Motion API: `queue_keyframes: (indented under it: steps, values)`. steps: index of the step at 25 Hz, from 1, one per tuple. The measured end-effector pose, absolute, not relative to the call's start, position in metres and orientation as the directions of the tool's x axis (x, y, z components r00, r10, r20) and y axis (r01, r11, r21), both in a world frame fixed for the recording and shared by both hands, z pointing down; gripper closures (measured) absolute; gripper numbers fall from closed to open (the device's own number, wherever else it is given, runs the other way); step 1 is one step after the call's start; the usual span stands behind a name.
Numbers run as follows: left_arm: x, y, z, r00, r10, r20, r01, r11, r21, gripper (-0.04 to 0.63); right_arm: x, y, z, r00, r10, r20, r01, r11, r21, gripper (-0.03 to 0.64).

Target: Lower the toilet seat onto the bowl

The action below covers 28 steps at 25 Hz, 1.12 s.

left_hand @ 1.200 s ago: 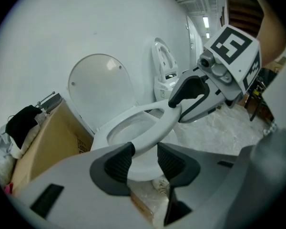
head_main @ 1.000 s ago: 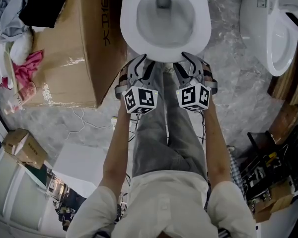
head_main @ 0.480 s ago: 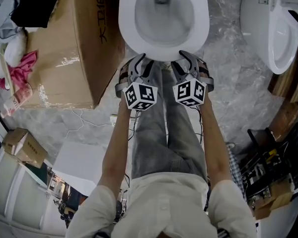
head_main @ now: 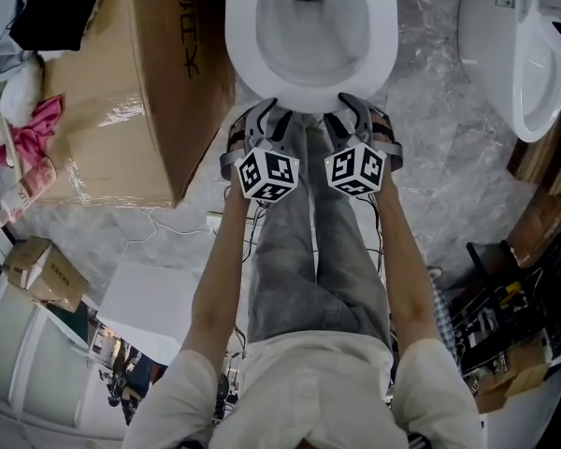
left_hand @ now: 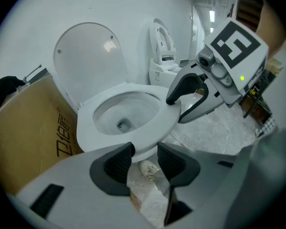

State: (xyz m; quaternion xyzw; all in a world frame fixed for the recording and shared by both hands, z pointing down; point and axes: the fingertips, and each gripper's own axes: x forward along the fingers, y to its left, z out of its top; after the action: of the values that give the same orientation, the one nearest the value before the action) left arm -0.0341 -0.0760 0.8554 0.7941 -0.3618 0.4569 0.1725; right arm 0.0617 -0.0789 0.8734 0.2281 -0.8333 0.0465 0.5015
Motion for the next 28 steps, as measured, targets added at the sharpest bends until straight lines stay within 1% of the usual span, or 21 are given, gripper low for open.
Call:
queue_keyframes:
  steps: [15, 28]
  values:
    - [-0.033, -0.071, 0.897, 0.319, -0.361, 0.876, -0.739, -0.674, -0.009, 0.414, 0.064, -0.073, 0.917, -0.323, -0.310, 0.894, -0.387, 0.906, 0.174, 0.387]
    - [-0.033, -0.070, 0.927, 0.303, -0.333, 0.893, -0.745, -0.667, 0.004, 0.426, 0.065, -0.072, 0.948, -0.306, -0.272, 0.912, -0.336, 0.928, 0.163, 0.380]
